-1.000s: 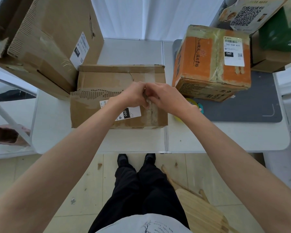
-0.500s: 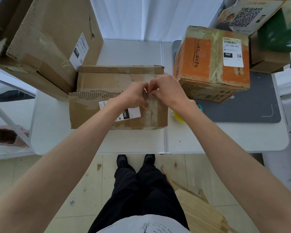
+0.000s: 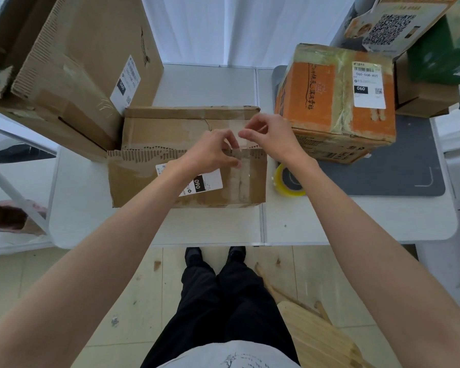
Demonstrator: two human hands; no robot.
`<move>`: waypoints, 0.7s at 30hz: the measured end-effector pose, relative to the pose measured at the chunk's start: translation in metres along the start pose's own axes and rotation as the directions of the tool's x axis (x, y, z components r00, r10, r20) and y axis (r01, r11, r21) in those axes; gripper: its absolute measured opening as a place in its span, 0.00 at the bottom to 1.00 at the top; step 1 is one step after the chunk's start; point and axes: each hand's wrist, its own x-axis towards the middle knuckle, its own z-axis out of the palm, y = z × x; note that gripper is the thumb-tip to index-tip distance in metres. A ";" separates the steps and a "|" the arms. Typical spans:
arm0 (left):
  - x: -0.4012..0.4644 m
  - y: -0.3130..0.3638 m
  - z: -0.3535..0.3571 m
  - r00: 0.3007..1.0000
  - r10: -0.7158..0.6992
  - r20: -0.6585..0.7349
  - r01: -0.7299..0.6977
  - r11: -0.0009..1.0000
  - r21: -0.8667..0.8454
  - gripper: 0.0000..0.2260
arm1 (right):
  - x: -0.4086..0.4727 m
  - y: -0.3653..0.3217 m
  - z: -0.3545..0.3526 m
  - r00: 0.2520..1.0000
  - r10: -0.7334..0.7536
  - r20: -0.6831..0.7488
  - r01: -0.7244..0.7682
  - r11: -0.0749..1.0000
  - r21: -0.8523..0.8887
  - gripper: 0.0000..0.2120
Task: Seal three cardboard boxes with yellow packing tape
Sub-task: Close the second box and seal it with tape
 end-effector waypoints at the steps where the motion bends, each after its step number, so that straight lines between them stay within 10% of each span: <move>1: 0.000 0.000 -0.001 1.000 0.011 -0.012 -0.011 1.000 -0.027 0.12 | -0.003 0.002 -0.003 0.997 0.021 0.078 -0.025 0.998 0.052 0.12; 21: -0.005 -0.006 0.000 0.984 0.102 -0.144 -0.115 0.989 -0.090 0.06 | -0.026 0.017 0.016 1.000 0.003 0.021 -0.007 0.980 0.198 0.06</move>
